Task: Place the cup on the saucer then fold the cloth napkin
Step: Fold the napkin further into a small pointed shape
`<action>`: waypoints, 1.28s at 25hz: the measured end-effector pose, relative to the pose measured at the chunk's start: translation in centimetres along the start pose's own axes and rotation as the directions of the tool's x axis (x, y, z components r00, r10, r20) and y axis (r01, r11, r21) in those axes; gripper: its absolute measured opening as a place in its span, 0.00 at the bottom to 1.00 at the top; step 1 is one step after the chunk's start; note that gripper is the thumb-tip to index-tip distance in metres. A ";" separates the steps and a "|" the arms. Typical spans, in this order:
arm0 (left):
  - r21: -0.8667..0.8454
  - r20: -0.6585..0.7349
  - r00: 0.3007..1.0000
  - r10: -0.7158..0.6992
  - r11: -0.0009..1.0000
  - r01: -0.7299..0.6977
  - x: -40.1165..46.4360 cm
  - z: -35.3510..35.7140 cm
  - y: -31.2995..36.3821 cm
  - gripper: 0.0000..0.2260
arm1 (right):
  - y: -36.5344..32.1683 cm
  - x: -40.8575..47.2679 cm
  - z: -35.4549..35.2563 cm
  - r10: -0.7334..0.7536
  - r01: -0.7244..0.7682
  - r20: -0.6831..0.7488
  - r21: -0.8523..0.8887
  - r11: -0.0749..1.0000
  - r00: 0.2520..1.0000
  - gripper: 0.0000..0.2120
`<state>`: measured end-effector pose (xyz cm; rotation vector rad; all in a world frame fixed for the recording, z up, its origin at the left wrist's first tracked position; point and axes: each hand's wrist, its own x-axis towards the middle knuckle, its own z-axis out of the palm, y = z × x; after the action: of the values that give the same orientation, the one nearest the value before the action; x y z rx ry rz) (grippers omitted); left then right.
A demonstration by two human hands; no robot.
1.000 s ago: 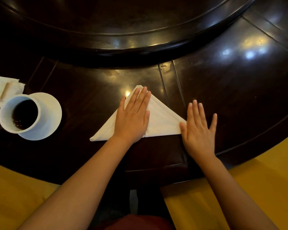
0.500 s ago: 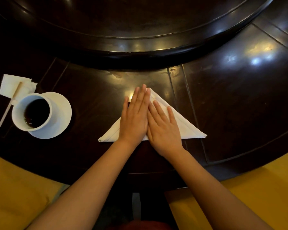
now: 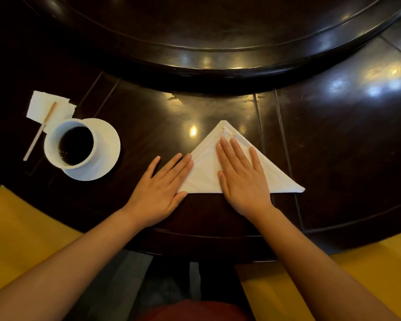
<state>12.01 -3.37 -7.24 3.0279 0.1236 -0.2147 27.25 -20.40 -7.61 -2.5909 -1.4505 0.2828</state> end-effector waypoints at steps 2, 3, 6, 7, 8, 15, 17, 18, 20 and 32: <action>0.014 0.037 0.999 -0.001 1.000 0.000 -2.0 0.1 -0.2 0.27 | 0.5 0.1 -0.2 -0.069 0.069 0.036 -0.010 0.998 0.997 0.27; 0.020 0.053 0.999 -0.005 1.000 0.004 -3.0 0.1 -0.2 0.27 | 0.8 0.2 -0.4 -0.102 0.102 0.056 -0.010 0.995 0.993 0.27; 0.016 0.087 0.996 -0.027 1.000 0.026 -5.3 0.0 0.5 0.28 | 1.4 0.6 -0.6 -0.153 0.155 0.106 -0.005 0.988 0.982 0.27; 0.008 0.084 0.996 -0.039 0.999 0.039 -5.7 -0.1 0.8 0.28 | 1.4 0.7 -0.7 -0.168 0.169 0.112 0.000 0.986 0.979 0.27; -0.015 0.068 0.996 -0.057 0.998 0.058 -5.9 -0.3 1.1 0.29 | 1.4 0.7 -0.8 -0.180 0.179 0.108 0.020 0.984 0.978 0.27; -0.240 -0.178 0.940 -0.291 0.939 0.245 5.0 -2.6 6.4 0.30 | 3.2 -2.1 -4.6 0.342 -0.327 -0.125 0.125 0.937 0.931 0.28; -0.177 -0.145 0.941 -0.305 0.944 0.279 8.0 -2.0 8.0 0.31 | 4.6 -3.4 -5.8 0.448 -0.441 -0.093 0.088 0.893 0.889 0.27; -0.144 -0.115 0.941 -0.318 0.943 0.301 8.8 -1.4 8.4 0.31 | 5.0 -3.8 -6.2 0.471 -0.468 -0.058 0.051 0.882 0.880 0.25; -0.121 -0.063 0.932 -0.357 0.930 0.348 9.5 -0.2 8.6 0.32 | 5.7 -4.2 -6.6 0.492 -0.491 0.012 -0.017 0.871 0.871 0.23; -0.147 -0.065 0.898 -0.435 0.894 0.423 11.1 -0.4 10.0 0.29 | 4.2 -3.5 -12.0 0.579 -0.425 0.001 0.680 0.598 0.815 0.04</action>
<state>23.92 -12.43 -7.48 2.8379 0.7878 -0.0875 31.77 -26.13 3.37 -2.2483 -0.3627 0.4543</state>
